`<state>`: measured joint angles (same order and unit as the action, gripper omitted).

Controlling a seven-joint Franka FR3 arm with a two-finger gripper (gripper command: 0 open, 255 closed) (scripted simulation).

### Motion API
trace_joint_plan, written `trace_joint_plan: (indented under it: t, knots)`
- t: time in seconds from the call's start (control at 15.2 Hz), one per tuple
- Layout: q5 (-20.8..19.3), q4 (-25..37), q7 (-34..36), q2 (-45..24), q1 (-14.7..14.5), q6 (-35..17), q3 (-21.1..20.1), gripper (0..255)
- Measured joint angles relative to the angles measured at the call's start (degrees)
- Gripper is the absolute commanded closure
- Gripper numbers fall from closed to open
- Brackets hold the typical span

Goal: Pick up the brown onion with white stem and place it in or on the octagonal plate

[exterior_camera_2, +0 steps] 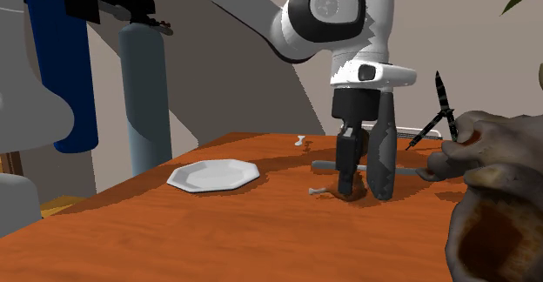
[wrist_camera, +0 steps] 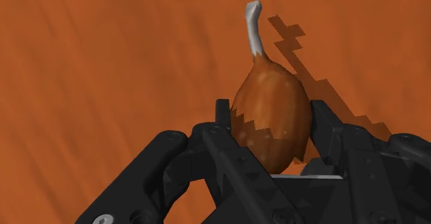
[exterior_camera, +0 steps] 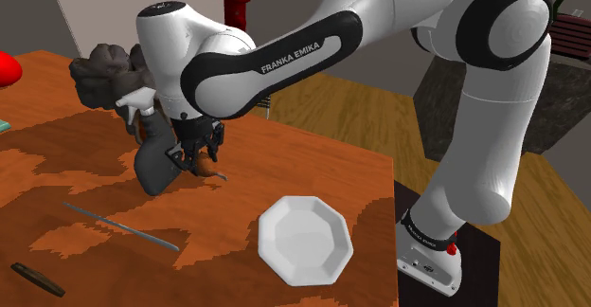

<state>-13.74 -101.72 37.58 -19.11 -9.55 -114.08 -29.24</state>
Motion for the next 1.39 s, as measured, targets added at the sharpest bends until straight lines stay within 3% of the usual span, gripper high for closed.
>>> trace_joint_plan:
  t: [0.86, 1.39]
  knots:
    - [2.05, 6.3, -1.84, 2.94, 0.3, 8.72, -0.73, 255]
    - [10.27, -11.79, -2.34, 18.93, 1.39, 4.39, -2.95, 255]
